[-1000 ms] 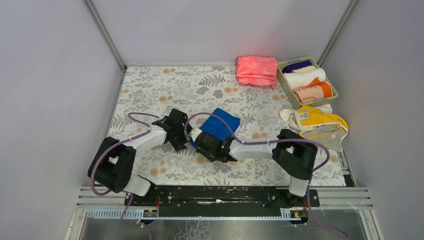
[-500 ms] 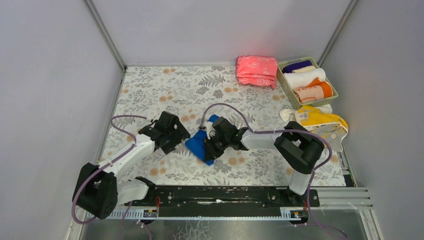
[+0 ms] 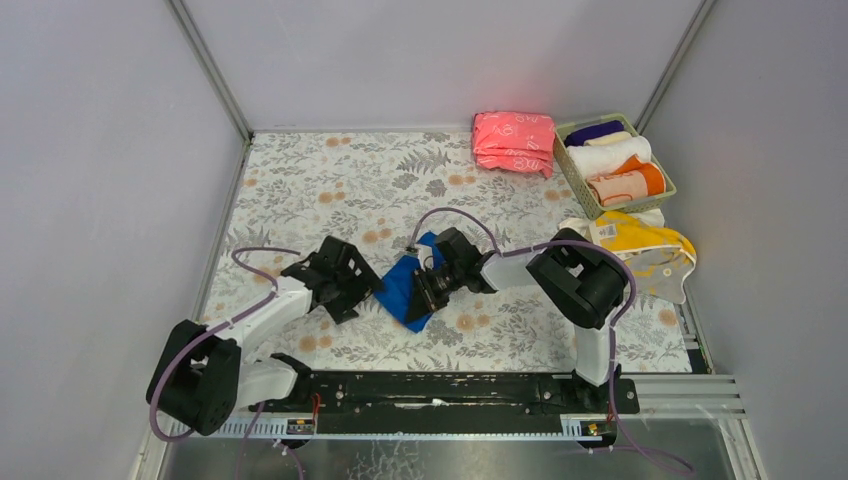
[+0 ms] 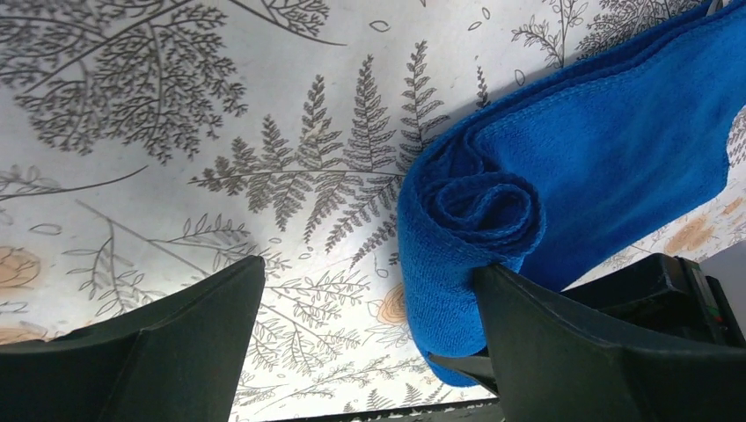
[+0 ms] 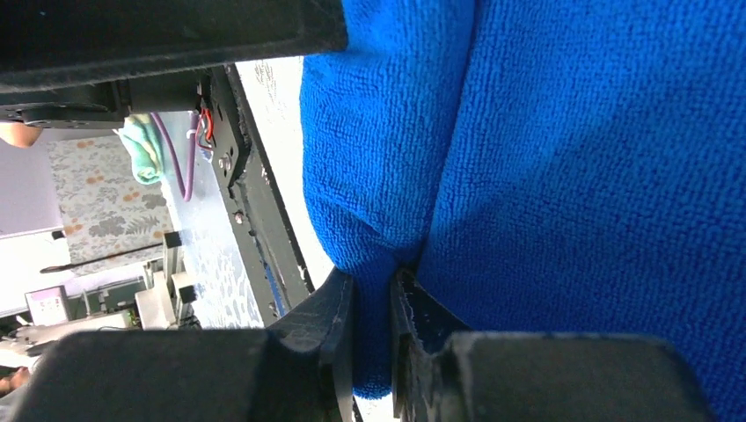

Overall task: Roll the towels
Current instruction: Roll the towel at the center of the board.

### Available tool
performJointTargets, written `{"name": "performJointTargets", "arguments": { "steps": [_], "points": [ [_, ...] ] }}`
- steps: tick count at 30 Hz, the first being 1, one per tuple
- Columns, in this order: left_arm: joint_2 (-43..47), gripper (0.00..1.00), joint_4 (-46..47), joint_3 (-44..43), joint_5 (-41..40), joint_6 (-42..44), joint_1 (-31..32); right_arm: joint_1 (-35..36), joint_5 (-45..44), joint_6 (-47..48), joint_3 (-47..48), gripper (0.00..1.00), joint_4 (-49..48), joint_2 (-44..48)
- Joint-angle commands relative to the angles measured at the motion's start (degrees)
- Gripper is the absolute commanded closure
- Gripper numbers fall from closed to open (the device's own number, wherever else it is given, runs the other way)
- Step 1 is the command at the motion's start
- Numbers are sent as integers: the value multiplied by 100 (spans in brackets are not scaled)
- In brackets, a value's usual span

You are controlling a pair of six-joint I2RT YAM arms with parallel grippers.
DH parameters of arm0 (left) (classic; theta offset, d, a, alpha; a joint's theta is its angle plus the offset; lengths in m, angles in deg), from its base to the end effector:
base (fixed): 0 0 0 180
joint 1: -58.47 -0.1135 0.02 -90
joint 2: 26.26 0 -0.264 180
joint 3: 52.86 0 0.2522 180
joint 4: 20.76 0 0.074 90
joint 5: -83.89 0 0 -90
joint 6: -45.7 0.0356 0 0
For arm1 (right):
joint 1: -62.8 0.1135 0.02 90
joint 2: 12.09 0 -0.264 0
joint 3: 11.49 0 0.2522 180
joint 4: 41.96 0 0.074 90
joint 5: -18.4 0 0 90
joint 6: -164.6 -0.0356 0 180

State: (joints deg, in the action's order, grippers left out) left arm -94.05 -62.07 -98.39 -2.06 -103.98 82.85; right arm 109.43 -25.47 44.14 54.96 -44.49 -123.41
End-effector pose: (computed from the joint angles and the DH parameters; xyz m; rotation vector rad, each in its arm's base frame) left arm 0.1833 -0.0858 0.1643 -0.8269 2.6756 -0.5138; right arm 0.2338 0.2849 0.1150 -0.8290 2.4439 1.5427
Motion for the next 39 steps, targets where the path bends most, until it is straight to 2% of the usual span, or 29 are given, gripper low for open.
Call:
{"name": "performJointTargets", "arguments": {
  "steps": [1,5,8,10,13,18,21,25,31,39],
  "points": [
    [-292,11,505,-90,179,-116,19,-55,164,-118,51,91,125,-222],
    [-650,13,478,-65,5,-119,14,-71,-169,104,122,87,544,8],
    [-831,14,412,52,-194,-127,14,-51,-607,371,207,78,1075,389],
    [-910,16,408,126,-252,-146,14,-13,-1032,552,286,70,1404,696],
    [-1016,18,383,183,-288,-158,14,149,-1913,904,461,60,2022,1166],
    [-1089,19,356,190,-311,-128,10,768,-3842,1540,771,52,2764,1811],
    [-1117,20,364,180,-301,-125,14,1335,-4836,1883,859,48,2904,2104],
    [-1153,20,347,134,-315,-97,14,1869,-5626,2216,916,45,2832,2254],
    [-1218,20,347,143,-328,-70,14,2399,-6104,2459,1158,42,2866,1931],
    [-1227,20,347,146,-362,-54,10,2535,-6437,2590,1220,42,2882,1159]
  ]
}}
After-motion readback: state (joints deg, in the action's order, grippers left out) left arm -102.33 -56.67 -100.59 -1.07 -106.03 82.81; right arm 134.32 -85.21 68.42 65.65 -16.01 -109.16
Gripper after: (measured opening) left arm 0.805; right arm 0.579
